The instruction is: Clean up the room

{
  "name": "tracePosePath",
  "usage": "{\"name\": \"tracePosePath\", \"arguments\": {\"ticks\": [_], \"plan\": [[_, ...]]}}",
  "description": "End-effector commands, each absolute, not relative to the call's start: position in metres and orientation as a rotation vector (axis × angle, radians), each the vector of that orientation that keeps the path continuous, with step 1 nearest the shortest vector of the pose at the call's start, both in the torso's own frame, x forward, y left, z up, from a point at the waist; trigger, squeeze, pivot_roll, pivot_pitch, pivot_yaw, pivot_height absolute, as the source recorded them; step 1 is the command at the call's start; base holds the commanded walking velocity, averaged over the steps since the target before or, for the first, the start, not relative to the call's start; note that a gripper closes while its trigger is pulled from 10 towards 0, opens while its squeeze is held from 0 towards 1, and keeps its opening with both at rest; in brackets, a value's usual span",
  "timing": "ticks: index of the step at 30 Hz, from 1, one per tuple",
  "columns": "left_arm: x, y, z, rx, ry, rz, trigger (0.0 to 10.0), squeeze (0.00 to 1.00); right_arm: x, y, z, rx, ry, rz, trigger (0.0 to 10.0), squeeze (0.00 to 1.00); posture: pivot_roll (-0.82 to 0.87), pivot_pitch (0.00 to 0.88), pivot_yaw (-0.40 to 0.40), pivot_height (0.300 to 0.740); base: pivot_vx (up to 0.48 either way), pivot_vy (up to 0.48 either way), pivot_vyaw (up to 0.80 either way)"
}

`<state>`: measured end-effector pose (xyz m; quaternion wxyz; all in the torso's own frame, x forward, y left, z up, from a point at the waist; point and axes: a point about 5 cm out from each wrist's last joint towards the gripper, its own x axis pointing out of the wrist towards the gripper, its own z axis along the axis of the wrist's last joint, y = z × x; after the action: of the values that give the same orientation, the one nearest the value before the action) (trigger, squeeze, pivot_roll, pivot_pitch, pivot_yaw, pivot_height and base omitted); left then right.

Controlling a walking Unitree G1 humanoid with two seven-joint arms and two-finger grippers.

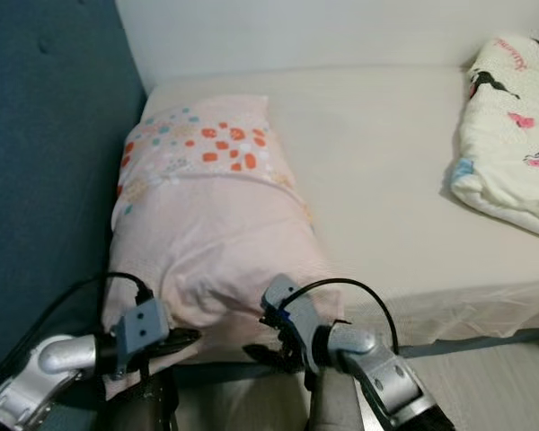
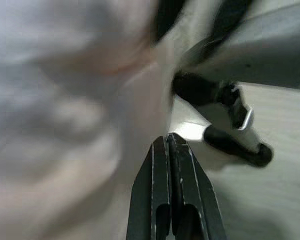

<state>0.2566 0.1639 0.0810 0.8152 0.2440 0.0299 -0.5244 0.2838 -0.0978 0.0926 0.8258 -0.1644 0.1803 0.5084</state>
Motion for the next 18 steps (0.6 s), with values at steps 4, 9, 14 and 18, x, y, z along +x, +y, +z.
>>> {"name": "tracePosePath", "arguments": {"ticks": [4, 9, 14, 18], "plan": [[0.247, 0.145, 0.067, 0.573, 0.156, -1.220, 0.0, 0.00, 0.294, -0.103, 0.075, -0.511, 0.428, 1.100, 0.0, 0.00, -0.04, 0.297, -0.094, 0.570, 0.000, 0.000, 0.00], [0.248, 0.143, 0.067, 0.587, 0.170, -1.224, 0.0, 0.00, 0.298, -0.102, 0.076, -0.522, 0.426, 1.102, 0.0, 0.00, -0.04, 0.308, -0.094, 0.570, 0.000, 0.000, 0.00], [0.269, 0.135, 0.061, 0.676, 0.196, -1.154, 0.0, 0.00, 0.312, -0.097, 0.076, -0.627, 0.406, 1.113, 0.0, 0.00, -0.05, 0.344, -0.088, 0.570, 0.000, 0.000, 0.00], [0.299, 0.125, 0.056, 0.842, 0.207, -1.034, 0.0, 0.00, 0.330, -0.099, 0.075, -0.776, 0.379, 1.073, 0.0, 0.00, -0.05, 0.360, -0.078, 0.570, 0.000, 0.000, 0.00]]}}
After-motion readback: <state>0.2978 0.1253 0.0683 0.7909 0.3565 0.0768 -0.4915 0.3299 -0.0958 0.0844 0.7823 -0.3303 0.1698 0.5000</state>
